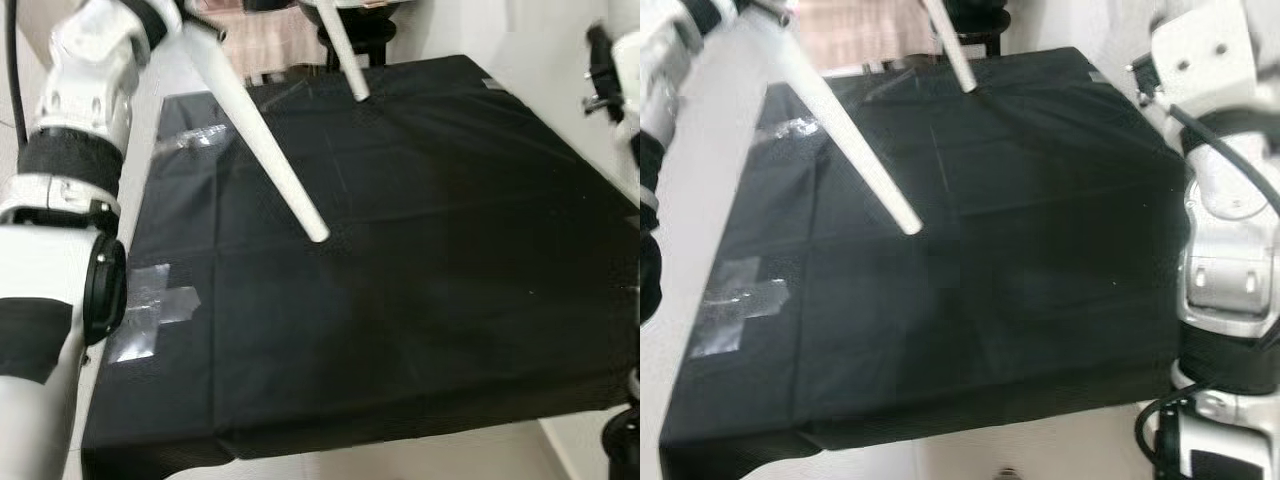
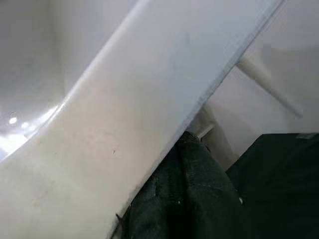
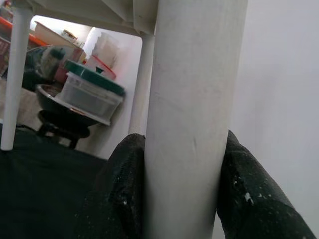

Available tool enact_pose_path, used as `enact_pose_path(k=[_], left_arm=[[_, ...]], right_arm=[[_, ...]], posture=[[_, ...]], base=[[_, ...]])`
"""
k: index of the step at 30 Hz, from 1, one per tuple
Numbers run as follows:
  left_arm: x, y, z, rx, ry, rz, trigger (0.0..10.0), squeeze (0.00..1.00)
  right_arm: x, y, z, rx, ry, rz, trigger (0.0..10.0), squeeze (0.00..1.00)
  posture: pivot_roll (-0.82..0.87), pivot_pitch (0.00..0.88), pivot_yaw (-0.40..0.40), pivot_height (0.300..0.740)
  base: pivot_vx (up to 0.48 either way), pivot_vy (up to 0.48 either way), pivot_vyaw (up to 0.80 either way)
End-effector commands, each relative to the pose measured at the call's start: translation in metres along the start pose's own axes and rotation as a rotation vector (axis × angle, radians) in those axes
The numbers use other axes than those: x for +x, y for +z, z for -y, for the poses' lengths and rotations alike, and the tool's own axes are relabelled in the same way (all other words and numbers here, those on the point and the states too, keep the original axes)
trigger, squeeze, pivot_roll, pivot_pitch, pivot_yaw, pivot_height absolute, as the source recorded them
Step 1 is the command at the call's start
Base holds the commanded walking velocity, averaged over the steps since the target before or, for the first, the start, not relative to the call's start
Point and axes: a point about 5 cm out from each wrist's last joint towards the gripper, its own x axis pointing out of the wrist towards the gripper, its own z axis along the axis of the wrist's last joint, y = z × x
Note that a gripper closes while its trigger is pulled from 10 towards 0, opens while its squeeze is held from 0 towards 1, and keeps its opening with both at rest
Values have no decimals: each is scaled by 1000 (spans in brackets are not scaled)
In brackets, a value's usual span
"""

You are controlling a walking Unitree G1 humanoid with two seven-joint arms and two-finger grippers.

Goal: Building children table

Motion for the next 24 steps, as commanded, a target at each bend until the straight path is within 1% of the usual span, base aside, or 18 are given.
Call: enact_pose_path(k=[1,2,3,4,5,6,7,8,9,11,12,13,15,20,21,22,23,24], left_arm=[[-16,43,-60,57,213,155,10000,0],[-11,53,-59,67,197,177,10000,0],[-11,53,-59,67,197,177,10000,0],[-6,64,-56,69,175,204,10000,0],[-3,72,-55,70,161,221,10000,0],[-3,72,-55,70,161,221,10000,0],[0,76,-51,59,140,235,10000,0],[0,76,-51,59,140,235,10000,0],[2,75,-46,53,120,239,10000,0],[4,73,-42,49,97,237,10000,0],[4,72,-41,43,87,233,10000,0],[6,67,-36,29,67,225,10000,0],[7,60,-28,8,36,216,10000,0],[8,55,-22,-5,12,211,10000,0],[7,53,-20,-18,8,210,10000,0],[7,52,-19,-28,4,210,10000,0],[7,52,-19,-28,4,210,10000,0],[7,49,-17,-43,0,208,10000,0]], right_arm=[[-10,-58,-1,-36,36,-311,0,0],[-13,-61,-11,-2,55,-322,0,0],[-13,-61,-11,-2,55,-322,0,0],[-18,-63,-30,59,96,-337,0,0],[-23,-64,-43,104,125,-348,0,0],[-23,-64,-43,104,125,-348,0,0],[-30,-64,-59,149,165,-368,0,0],[-30,-64,-59,149,165,-368,0,0],[-38,-66,-75,183,208,-392,0,0],[-47,-66,-88,220,247,-427,0,0],[-53,-67,-97,268,275,-459,0,0],[-61,-66,-113,333,316,-491,0,0],[-70,-62,-134,402,372,-520,0,0],[-74,-58,-145,437,423,-533,0,0],[-77,-55,-152,456,460,-536,3333,0],[-79,-53,-156,468,485,-537,3333,0],[-79,-53,-156,468,485,-537,3333,0],[-81,-50,-161,474,507,-533,10000,0]], posture=[[-105,87,115,740],[-99,81,117,740],[-99,81,117,740],[-89,82,126,740],[-89,82,126,740],[-89,82,126,740],[-91,84,130,740],[-91,84,130,740],[-93,87,130,740],[-93,87,130,740],[-95,88,131,740],[-94,90,135,740],[-95,92,135,740],[-95,92,135,740],[-96,95,135,740],[-96,95,135,740],[-96,95,135,740],[-98,99,139,740]], base=[[0,0,0],[0,0,0],[0,0,0],[0,0,0],[0,0,0],[0,0,0],[0,0,0],[0,0,0],[0,0,0],[0,0,0],[0,0,0],[0,0,0],[0,0,0],[0,0,0],[0,0,0],[0,0,0],[0,0,0],[0,0,0]])
